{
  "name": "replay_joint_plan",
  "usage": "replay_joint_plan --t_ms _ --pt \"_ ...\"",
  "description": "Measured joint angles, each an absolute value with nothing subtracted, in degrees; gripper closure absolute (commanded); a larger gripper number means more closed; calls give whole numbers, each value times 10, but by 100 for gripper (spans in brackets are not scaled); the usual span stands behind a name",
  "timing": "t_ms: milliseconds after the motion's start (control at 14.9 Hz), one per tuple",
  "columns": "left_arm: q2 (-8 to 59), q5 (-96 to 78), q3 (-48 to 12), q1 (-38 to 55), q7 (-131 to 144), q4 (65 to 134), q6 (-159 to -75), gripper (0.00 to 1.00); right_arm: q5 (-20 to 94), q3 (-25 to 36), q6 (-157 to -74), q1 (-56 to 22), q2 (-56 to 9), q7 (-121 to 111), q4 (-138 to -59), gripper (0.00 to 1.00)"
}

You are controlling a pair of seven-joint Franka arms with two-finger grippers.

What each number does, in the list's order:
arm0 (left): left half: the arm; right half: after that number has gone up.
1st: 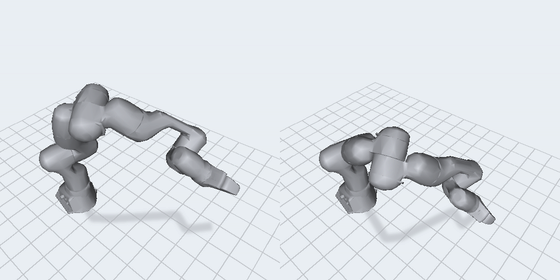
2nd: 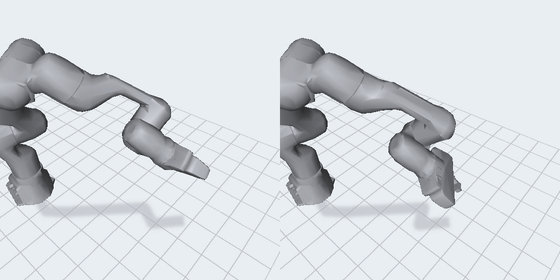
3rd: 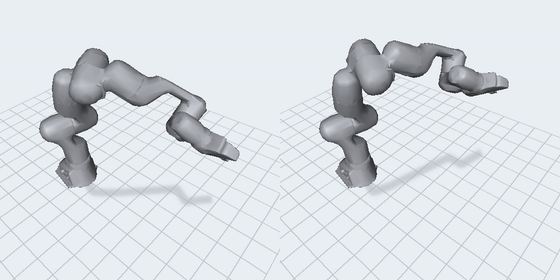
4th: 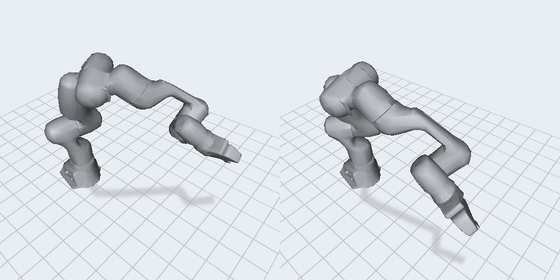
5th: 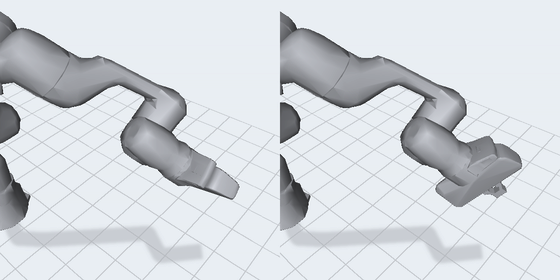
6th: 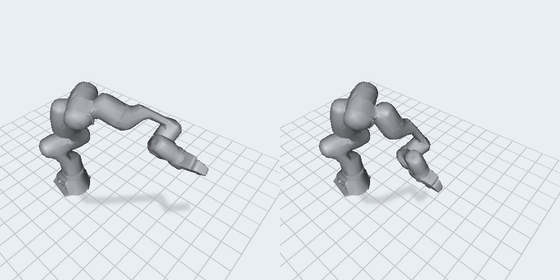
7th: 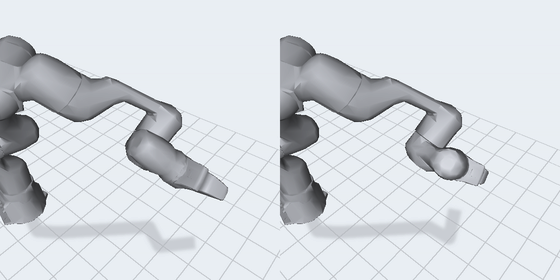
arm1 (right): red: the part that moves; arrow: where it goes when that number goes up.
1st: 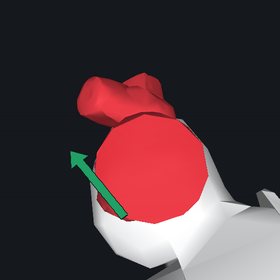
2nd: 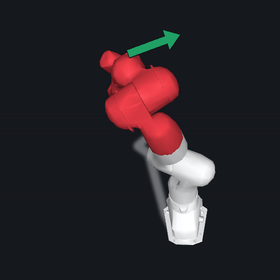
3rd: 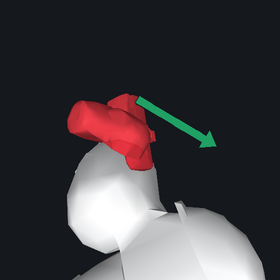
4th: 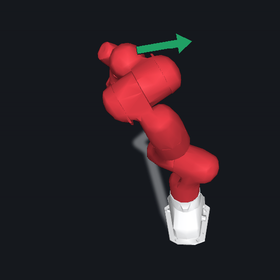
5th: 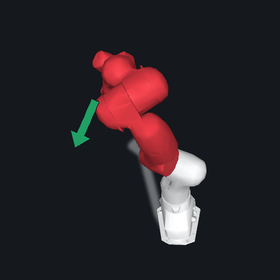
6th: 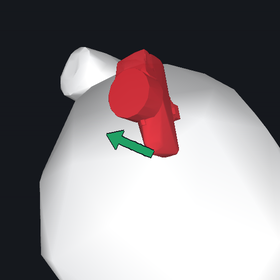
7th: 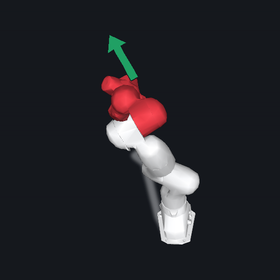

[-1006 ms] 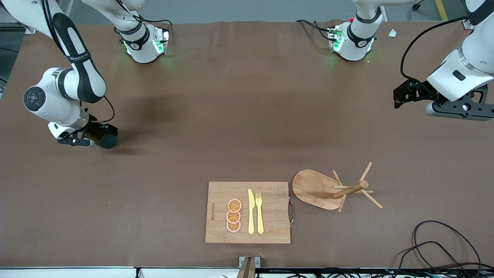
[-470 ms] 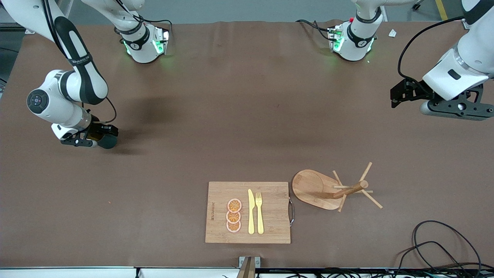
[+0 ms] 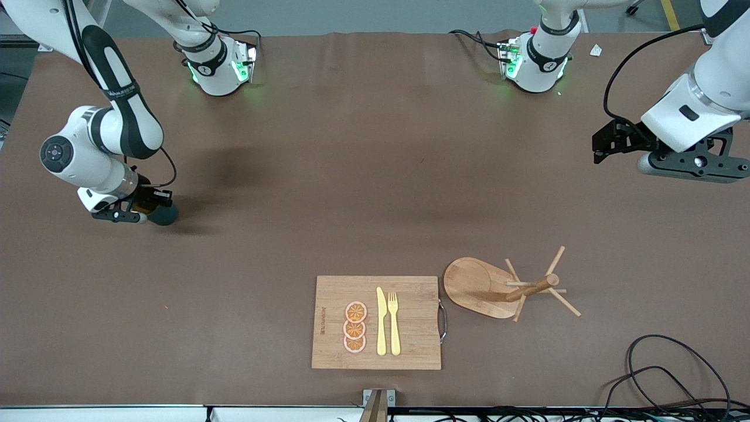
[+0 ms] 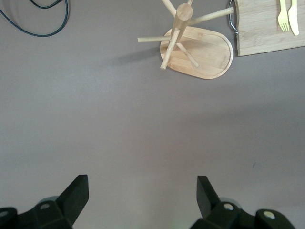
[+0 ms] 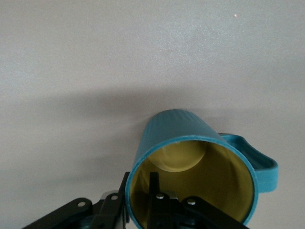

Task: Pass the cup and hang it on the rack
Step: 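Carry the mug toward the table middle while the left gripper approaches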

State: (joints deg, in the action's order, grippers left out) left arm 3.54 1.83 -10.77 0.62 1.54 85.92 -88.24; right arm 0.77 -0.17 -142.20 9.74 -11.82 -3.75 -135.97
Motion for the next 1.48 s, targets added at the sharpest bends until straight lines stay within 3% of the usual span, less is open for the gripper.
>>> replay_joint_plan --t_ms 470,738,1140,1476 --pt "35 18 -108 6 15 859 -882 0 8 -2 -1418 97 -118 -37 -1359 98" --pt "35 18 -108 6 15 859 -882 0 9 -11 -1370 81 -106 15 -1349 98" --pt "36 18 -109 7 15 859 -882 0 20 -18 -1286 -19 -14 179 -1331 99" --pt "36 18 -110 19 17 859 -882 0 89 -19 -1258 -111 3 307 -1309 100"
